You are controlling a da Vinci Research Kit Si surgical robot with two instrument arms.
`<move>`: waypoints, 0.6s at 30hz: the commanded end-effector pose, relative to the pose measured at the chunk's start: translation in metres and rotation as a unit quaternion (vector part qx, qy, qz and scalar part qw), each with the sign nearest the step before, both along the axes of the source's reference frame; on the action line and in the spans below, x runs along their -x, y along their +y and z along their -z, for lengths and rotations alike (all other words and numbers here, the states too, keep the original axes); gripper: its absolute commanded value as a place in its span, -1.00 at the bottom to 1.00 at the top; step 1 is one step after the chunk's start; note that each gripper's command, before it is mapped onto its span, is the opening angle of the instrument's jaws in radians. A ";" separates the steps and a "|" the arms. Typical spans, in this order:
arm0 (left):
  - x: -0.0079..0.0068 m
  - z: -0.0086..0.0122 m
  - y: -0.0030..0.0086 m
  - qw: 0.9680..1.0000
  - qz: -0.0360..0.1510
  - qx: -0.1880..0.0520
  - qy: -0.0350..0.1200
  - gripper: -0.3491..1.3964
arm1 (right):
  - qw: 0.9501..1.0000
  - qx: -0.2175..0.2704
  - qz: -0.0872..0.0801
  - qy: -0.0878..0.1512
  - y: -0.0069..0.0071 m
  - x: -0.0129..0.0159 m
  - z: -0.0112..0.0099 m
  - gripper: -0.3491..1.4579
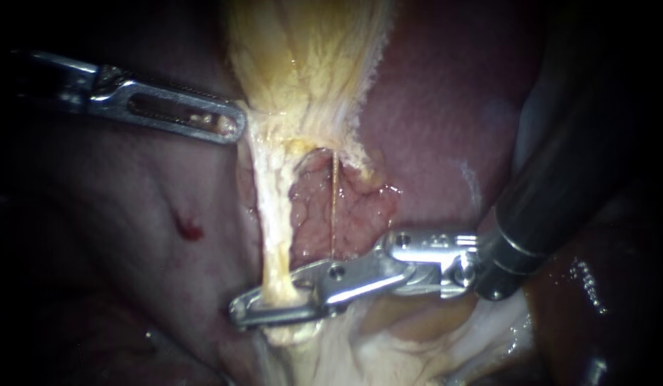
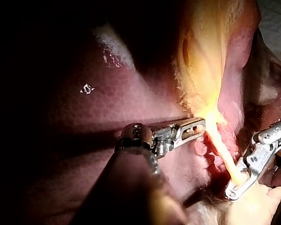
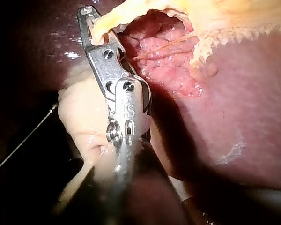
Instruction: Clipping first clip left tube
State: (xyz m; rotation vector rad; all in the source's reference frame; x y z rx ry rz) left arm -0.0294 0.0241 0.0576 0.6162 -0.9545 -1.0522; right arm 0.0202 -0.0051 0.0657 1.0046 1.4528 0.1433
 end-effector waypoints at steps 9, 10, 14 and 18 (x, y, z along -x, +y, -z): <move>0.0000 -0.0001 0.0001 1.000 0.000 0.000 0.000 -1.00 | 1.000 -0.012 0.007 -0.008 -0.0001 0.0000 0.0001 -1.00; 0.0000 -0.0001 0.0001 1.000 0.000 0.000 0.000 -1.00 | 1.000 -0.012 0.007 -0.008 -0.0001 0.0000 0.0001 -1.00; 0.0000 -0.0001 0.0001 1.000 0.000 0.000 0.000 -1.00 | 1.000 -0.011 0.008 -0.009 -0.0001 0.0001 0.0001 -1.00; 0.0000 -0.0001 0.0001 1.000 0.000 0.000 0.000 -1.00 | 1.000 -0.011 0.008 -0.009 -0.0001 0.0002 0.0001 -1.00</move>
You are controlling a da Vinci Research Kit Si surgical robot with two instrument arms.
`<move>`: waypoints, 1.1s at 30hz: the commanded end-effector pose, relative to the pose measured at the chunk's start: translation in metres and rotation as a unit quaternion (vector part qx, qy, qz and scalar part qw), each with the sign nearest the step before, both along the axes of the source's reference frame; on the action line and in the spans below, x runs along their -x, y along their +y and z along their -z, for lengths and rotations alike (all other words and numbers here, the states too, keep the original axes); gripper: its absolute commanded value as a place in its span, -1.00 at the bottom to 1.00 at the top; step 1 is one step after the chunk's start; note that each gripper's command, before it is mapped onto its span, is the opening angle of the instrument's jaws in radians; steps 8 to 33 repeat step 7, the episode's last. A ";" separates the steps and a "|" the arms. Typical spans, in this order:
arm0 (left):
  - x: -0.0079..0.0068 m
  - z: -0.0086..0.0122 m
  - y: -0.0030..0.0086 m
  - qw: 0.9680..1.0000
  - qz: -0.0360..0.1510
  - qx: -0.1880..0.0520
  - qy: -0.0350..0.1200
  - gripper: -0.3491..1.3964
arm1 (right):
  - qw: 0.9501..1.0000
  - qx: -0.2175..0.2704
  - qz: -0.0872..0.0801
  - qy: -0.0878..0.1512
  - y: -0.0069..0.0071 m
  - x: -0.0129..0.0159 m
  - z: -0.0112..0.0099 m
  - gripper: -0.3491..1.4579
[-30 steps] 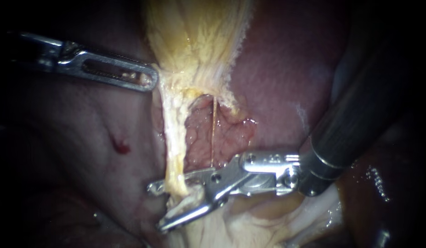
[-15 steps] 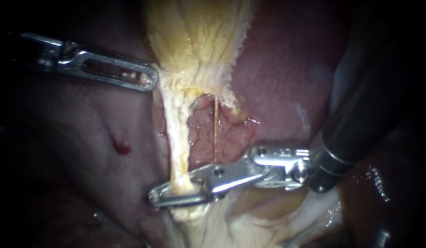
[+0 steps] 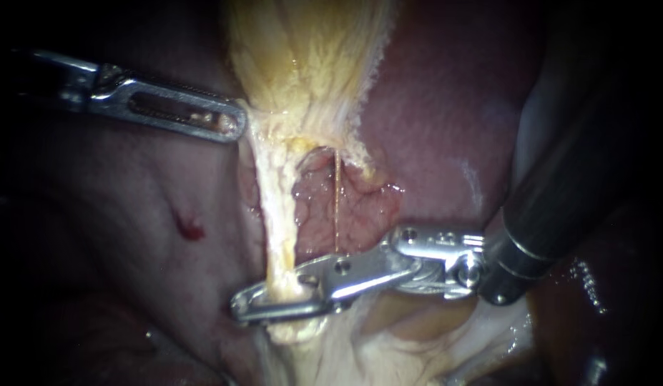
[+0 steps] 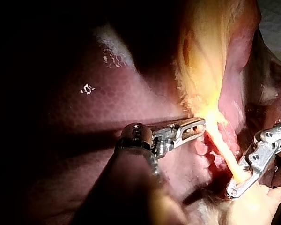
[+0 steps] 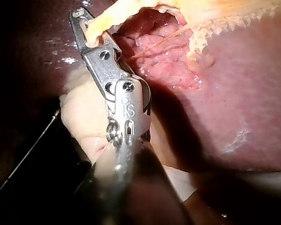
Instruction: Clipping first clip left tube
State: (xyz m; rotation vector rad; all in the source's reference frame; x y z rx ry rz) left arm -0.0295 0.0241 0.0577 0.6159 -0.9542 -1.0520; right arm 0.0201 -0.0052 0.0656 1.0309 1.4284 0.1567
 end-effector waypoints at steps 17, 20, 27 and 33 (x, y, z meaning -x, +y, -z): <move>0.0000 0.0000 0.0000 1.000 0.000 0.000 0.000 -1.00 | 1.000 0.000 0.000 0.000 0.0000 0.0001 -0.0001 -1.00; 0.0000 0.0000 0.0000 1.000 0.000 0.000 0.000 -1.00 | 1.000 0.000 0.000 0.000 0.0000 0.0001 -0.0001 -1.00; 0.0000 0.0000 0.0000 1.000 0.000 0.000 0.000 -1.00 | 1.000 0.000 0.000 0.000 0.0000 0.0001 -0.0001 -1.00; 0.0000 0.0000 0.0000 1.000 0.000 0.000 0.000 -1.00 | 1.000 0.000 0.000 0.000 0.0000 0.0001 -0.0001 -1.00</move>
